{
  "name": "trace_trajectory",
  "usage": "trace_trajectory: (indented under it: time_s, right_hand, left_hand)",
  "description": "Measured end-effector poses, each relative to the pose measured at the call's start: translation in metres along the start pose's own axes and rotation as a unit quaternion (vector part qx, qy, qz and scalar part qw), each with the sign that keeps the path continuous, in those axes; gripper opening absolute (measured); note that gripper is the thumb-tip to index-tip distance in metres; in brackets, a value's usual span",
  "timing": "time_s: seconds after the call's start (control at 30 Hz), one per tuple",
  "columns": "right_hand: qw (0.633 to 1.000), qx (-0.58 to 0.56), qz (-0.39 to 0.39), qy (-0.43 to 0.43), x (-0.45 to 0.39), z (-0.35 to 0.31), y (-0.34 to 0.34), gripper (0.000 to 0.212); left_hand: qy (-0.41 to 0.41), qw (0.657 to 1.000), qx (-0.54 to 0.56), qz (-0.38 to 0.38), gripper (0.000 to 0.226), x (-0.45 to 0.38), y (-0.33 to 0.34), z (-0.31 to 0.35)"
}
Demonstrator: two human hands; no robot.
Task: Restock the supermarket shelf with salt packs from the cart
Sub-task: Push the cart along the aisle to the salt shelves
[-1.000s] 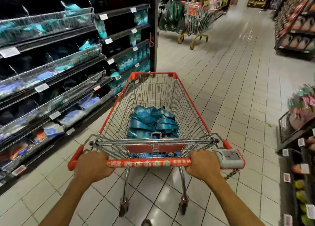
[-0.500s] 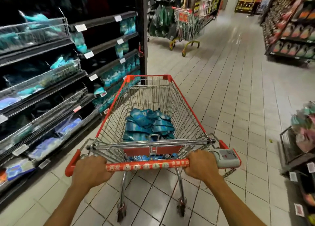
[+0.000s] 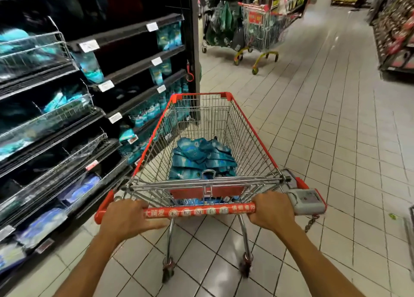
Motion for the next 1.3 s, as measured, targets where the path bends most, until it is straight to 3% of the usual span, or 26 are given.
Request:
trace_trajectory:
  time_s: [0.1,0.3,0.5,0.83,1.3]
  right_hand:
    - [1.000,0.002,-0.009,-0.012,-0.051,0.019,-0.016,0.027]
    - [0.998,-0.042,0.038,-0.024,-0.130,0.039,-0.056,0.045]
    - [0.998,-0.017,0.021,-0.057,-0.217,0.002,-0.086,0.041]
    - [0.999,-0.026,0.022,-0.033,-0.357,0.040,-0.122,0.046]
    - [0.999,-0.011,0.001,-0.046,-0.477,0.131,-0.152,0.047]
  left_hand:
    - [0.000,1.000,0.031,0.002,0.086,-0.051,-0.012,0.002]
    - [-0.022,0.999,0.028,-0.009,0.085,-0.145,-0.032,0.005]
    - [-0.054,0.998,0.017,-0.024,0.090,-0.234,-0.051,0.003]
    - [-0.029,1.000,-0.008,0.003,0.102,-0.367,-0.105,0.008]
    - [-0.043,0.999,0.018,0.018,0.100,-0.464,-0.155,0.069]
Point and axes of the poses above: each hand's wrist, its own x-axis away from the middle knuckle, its own y-axis out of the palm, z = x × y, the point moved 10 cm from there along -x, towards the middle knuckle, and after that the axes turned 15 degrees about -z, right-handed, at the moved point
